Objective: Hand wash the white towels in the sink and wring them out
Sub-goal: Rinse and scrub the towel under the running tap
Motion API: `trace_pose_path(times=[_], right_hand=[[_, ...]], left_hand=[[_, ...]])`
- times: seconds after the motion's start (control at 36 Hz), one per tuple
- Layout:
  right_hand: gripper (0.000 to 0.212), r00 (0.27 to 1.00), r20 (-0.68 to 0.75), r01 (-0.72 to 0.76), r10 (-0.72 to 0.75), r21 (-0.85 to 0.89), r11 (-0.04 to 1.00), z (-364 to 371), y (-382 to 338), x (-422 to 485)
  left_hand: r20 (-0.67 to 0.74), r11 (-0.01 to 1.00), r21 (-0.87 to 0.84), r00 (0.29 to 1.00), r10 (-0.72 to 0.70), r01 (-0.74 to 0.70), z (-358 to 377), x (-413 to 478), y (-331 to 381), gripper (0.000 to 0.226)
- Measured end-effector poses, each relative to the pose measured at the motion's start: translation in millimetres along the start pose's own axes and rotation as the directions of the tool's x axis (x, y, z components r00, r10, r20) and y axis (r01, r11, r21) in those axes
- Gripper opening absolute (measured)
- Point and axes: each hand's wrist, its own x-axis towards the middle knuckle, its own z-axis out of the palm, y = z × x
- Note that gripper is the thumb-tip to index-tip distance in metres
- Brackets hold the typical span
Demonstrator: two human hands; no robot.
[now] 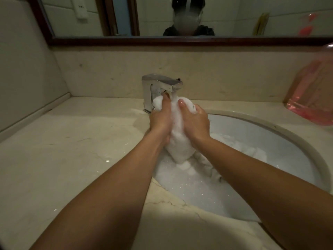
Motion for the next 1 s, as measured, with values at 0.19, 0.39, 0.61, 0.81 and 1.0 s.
trace_pose_path(times=[0.19,0.39,0.61,0.81,1.0], right_hand=[[0.037,0.999,0.034,-0.036,0.036,0.002,0.999,-4.3,2.2,4.3],[0.05,0.988,0.071,-0.144,0.137,0.116,0.983,-15.1,4.7,9.1],[0.056,0.989,0.008,-0.145,0.147,0.208,0.967,-20.8,4.6,7.5],[0.053,0.992,0.045,-0.128,0.122,0.172,0.977,-17.5,0.5,2.1],[0.069,0.977,0.091,-0.192,0.193,-0.013,0.981,-8.9,-4.9,2.3]], left_hand=[[-0.073,1.0,0.002,0.997,-0.013,0.013,-1.5,3.0,2.6,0.061],[0.064,0.944,-0.277,0.983,-0.17,0.182,-2.7,24.1,-4.8,0.096],[0.237,0.973,-0.149,0.961,-0.139,0.178,-0.2,3.6,6.8,0.08],[0.325,0.991,0.038,0.936,-0.137,0.132,-2.3,12.5,-5.8,0.131],[0.157,0.989,-0.039,0.978,-0.135,0.142,0.7,31.4,-13.6,0.098]])
